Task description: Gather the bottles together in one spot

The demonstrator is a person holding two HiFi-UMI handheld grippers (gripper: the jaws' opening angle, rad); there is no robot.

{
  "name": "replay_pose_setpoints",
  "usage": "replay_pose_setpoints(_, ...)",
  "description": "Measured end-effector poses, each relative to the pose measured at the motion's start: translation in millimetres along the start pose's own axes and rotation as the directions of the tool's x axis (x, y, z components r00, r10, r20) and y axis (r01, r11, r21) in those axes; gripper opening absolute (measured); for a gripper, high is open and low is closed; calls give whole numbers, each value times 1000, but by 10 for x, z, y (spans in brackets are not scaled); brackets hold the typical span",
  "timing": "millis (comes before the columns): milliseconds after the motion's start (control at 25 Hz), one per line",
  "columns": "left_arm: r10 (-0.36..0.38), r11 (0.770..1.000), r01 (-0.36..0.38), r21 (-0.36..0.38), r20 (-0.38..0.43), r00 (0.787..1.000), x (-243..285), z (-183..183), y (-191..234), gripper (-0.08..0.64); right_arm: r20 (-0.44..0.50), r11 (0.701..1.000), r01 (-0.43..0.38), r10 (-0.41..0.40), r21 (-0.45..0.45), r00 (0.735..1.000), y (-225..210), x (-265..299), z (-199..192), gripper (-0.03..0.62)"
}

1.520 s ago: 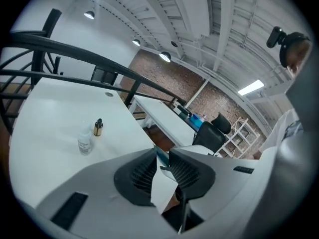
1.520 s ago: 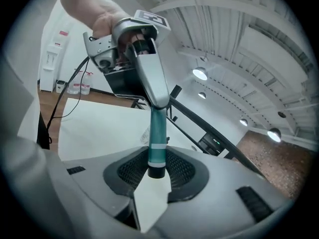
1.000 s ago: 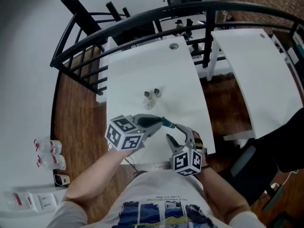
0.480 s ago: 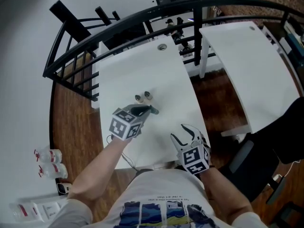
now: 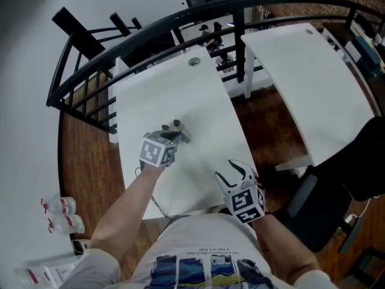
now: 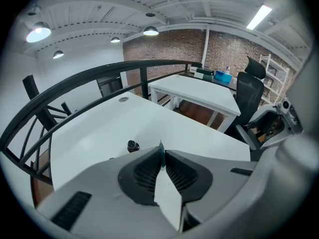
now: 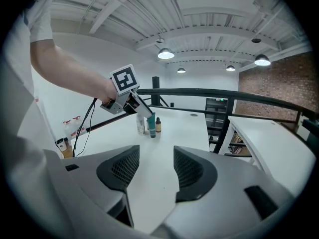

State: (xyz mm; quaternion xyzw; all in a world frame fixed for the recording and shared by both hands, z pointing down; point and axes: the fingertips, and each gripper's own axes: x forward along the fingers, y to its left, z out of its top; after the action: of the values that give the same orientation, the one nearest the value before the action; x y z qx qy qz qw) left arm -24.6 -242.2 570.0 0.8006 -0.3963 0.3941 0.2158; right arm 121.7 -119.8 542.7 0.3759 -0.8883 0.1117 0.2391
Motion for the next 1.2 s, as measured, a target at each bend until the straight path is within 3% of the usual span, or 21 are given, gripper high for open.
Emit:
replay_pose_setpoints(640,34,999,-31,37,-70,997,222,-31,121,31,-16,1000,-2,2,17,1000,-104,48,-87,240)
replay_pose_setpoints(1200,62,996,-60,61,-41,997,143,13,174,45,-19,1000,-16,16,11,1000,-60,103,-63,239)
